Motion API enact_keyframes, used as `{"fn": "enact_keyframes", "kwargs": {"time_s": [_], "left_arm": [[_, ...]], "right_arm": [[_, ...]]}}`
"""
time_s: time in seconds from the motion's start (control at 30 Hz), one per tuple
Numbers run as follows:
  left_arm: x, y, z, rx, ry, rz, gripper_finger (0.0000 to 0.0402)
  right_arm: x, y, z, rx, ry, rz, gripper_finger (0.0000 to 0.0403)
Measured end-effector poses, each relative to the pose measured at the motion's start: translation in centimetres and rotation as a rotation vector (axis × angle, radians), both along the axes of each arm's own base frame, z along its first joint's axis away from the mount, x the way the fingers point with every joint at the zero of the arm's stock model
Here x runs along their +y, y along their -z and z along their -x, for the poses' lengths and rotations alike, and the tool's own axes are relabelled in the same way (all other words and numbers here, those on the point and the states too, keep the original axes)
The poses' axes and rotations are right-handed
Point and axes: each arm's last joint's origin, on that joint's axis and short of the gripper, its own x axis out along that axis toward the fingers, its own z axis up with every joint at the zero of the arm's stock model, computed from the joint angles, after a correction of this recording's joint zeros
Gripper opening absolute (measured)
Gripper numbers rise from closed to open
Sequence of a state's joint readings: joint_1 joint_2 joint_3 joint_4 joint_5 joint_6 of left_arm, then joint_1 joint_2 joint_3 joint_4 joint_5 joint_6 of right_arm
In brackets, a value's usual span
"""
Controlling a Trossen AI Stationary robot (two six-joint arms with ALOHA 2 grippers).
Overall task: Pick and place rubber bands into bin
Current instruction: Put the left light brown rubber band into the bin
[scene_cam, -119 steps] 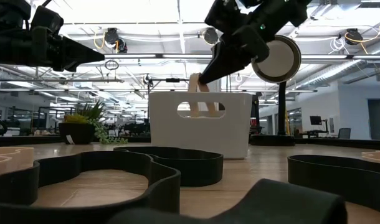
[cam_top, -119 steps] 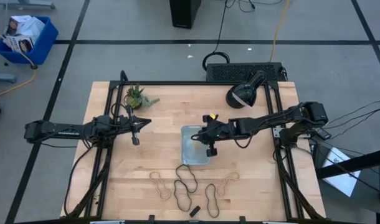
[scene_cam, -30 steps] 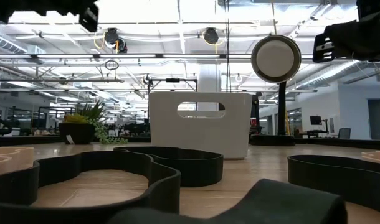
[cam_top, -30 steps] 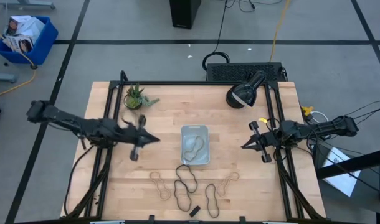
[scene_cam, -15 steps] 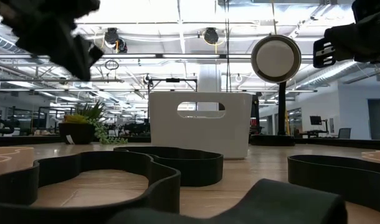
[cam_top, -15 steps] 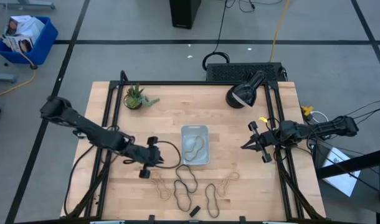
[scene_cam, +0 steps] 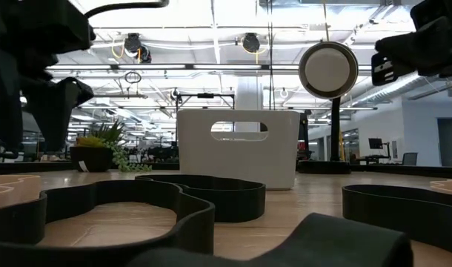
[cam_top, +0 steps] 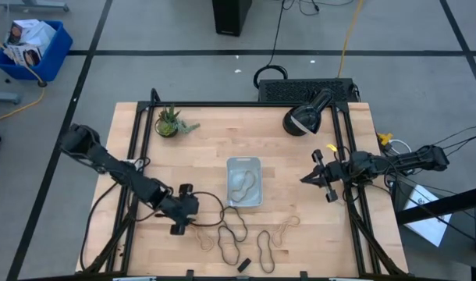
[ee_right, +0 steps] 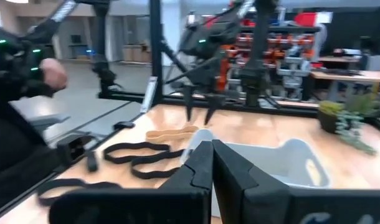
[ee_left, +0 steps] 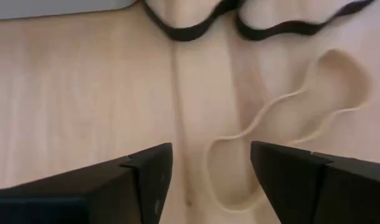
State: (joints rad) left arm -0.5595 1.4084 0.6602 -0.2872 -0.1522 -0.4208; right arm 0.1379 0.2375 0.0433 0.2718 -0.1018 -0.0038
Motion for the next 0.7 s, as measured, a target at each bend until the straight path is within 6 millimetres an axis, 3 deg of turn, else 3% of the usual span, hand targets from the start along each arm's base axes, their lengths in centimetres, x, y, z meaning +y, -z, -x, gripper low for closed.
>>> {"fn": "enact_keyframes", "kwargs": {"time_s": [0.43,0.57,0.7], "left_arm": [[-0.3,3.8,-0.2,0.131,-0.048,-0.067,0.0183],[-0.4,3.9,-0.3,0.132,-0.035,-0.074,0.0146],[-0.6,3.9,-0.5,0.107,0.030,-0.064,0.0079]], "right_arm": [[-0.1,0.0,0.0,-0.001,0.027,-0.001,0.0000],[-0.1,0.0,0.0,-0.001,0.027,-0.001,0.0000],[-0.1,0.0,0.0,-0.002,0.027,-0.001,0.0000]]}}
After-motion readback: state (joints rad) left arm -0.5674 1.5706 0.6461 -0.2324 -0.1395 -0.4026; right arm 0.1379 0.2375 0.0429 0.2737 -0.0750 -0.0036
